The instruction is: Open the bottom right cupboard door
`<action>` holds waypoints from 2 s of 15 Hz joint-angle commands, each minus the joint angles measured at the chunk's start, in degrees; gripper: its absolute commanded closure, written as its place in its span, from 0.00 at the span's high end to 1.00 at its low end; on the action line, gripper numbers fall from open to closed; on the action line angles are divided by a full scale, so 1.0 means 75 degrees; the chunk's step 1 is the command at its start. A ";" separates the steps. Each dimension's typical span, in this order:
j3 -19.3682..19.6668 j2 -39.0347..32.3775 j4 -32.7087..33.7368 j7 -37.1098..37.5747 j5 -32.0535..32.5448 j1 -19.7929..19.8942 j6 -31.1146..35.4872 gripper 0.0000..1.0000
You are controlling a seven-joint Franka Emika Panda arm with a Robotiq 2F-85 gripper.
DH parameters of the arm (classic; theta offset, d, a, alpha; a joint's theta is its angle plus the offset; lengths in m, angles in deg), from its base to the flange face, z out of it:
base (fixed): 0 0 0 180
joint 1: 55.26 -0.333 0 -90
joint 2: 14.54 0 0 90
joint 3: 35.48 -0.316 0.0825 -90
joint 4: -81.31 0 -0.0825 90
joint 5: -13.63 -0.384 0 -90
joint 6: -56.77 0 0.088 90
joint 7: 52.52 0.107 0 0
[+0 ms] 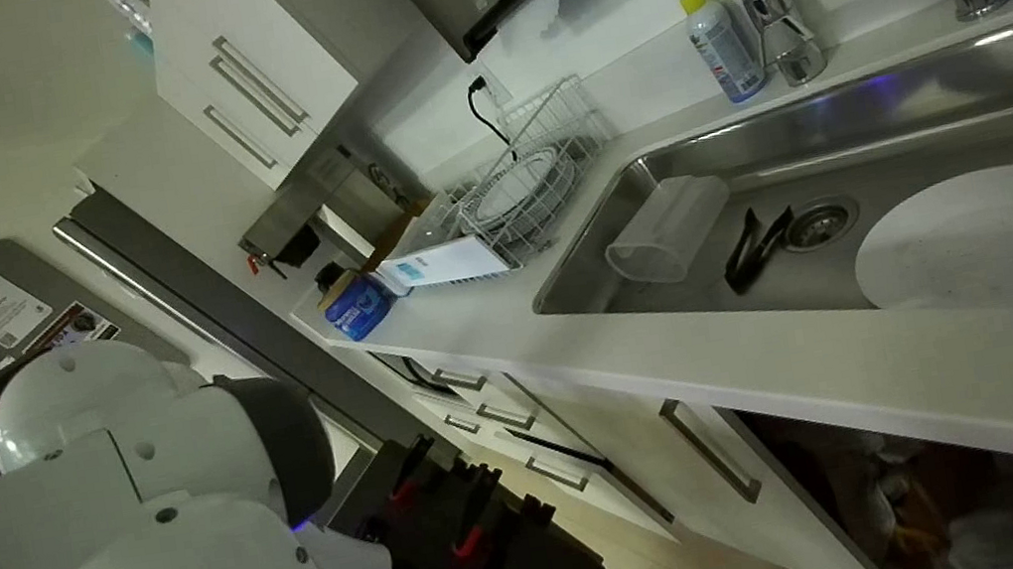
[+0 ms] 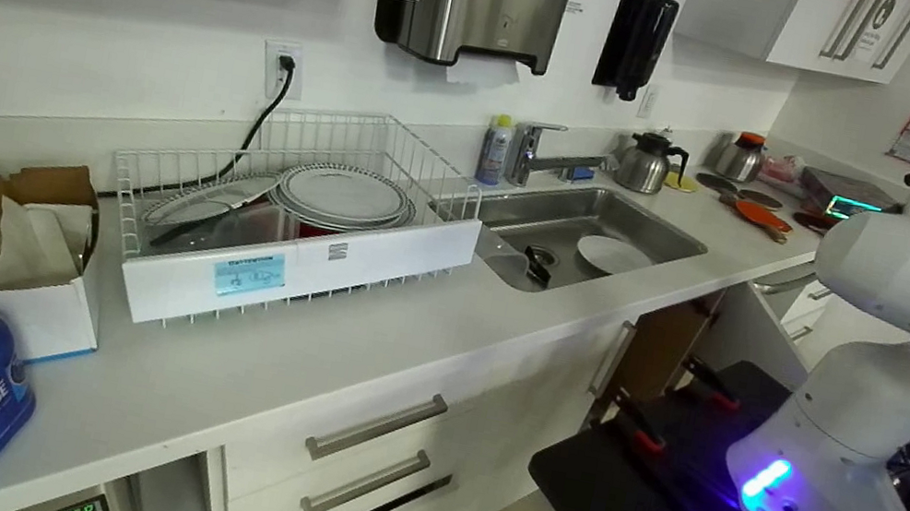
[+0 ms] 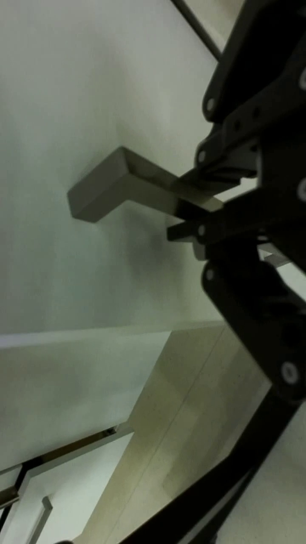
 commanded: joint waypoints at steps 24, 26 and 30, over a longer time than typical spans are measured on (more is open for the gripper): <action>0.0359 0.6947 -0.6758 0.0113 0.4564 -0.4904 1.0576 1.00; 0.0710 0.7604 -0.7398 0.0498 0.5186 -0.5470 1.1043 1.00; 0.1848 0.8430 -0.8223 0.1073 0.6078 -0.6843 1.1494 1.00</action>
